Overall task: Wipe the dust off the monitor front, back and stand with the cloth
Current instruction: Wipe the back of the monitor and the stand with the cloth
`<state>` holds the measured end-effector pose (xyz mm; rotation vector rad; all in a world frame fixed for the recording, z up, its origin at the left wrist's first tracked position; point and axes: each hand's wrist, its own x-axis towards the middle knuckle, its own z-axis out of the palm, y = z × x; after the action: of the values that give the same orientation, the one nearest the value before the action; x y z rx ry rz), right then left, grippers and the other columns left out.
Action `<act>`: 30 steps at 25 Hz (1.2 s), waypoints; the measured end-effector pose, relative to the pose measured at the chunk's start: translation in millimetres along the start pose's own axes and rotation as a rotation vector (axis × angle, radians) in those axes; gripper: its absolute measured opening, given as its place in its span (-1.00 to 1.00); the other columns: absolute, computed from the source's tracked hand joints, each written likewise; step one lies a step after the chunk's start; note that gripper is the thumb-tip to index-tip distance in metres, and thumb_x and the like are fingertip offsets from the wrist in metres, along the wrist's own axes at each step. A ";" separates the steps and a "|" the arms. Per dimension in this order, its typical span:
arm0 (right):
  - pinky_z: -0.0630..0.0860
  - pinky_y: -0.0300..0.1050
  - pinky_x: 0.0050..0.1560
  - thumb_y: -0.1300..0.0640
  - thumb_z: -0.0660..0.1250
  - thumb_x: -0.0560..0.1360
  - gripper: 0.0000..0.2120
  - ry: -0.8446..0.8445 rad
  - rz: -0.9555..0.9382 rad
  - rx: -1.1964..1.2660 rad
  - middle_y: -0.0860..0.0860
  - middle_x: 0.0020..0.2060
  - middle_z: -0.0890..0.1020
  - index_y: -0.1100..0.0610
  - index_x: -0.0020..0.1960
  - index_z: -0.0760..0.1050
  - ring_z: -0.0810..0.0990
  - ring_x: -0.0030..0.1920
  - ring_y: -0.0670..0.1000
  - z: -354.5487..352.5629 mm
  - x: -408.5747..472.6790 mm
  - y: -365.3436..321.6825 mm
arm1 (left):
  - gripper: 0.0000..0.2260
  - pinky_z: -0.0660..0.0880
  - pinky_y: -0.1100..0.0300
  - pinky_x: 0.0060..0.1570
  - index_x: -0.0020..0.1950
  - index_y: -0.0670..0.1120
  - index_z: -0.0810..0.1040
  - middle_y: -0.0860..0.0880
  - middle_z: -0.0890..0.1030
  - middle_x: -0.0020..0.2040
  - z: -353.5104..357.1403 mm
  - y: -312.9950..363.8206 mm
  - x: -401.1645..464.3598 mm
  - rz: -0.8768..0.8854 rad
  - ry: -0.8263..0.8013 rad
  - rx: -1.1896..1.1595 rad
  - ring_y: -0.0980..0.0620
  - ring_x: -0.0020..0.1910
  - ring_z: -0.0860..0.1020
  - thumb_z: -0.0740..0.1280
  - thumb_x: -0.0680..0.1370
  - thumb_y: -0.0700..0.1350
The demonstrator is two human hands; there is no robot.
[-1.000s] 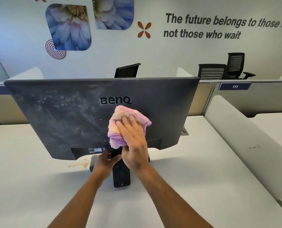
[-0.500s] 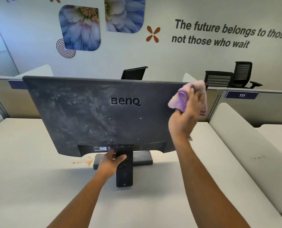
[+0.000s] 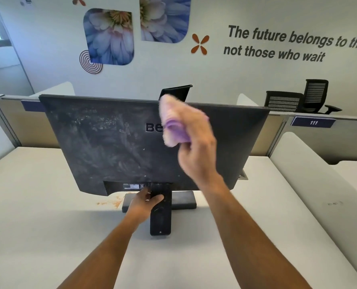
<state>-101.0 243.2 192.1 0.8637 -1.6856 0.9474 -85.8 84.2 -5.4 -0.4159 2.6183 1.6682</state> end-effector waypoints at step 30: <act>0.52 -0.03 0.09 0.44 0.20 0.33 -0.50 -0.269 0.055 0.189 0.14 0.10 0.64 0.27 0.25 0.53 0.59 0.08 0.12 52.2 61.3 -56.3 | -0.67 0.53 0.32 -0.08 0.22 0.04 0.46 0.12 0.63 0.00 -1.0 -1.9 -0.4 0.007 -0.052 -0.054 0.15 -0.04 0.59 0.39 0.52 0.11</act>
<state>-89.1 165.0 250.4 1.1159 -1.8756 1.0793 -84.9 82.6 -6.6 -0.3600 2.5465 1.7307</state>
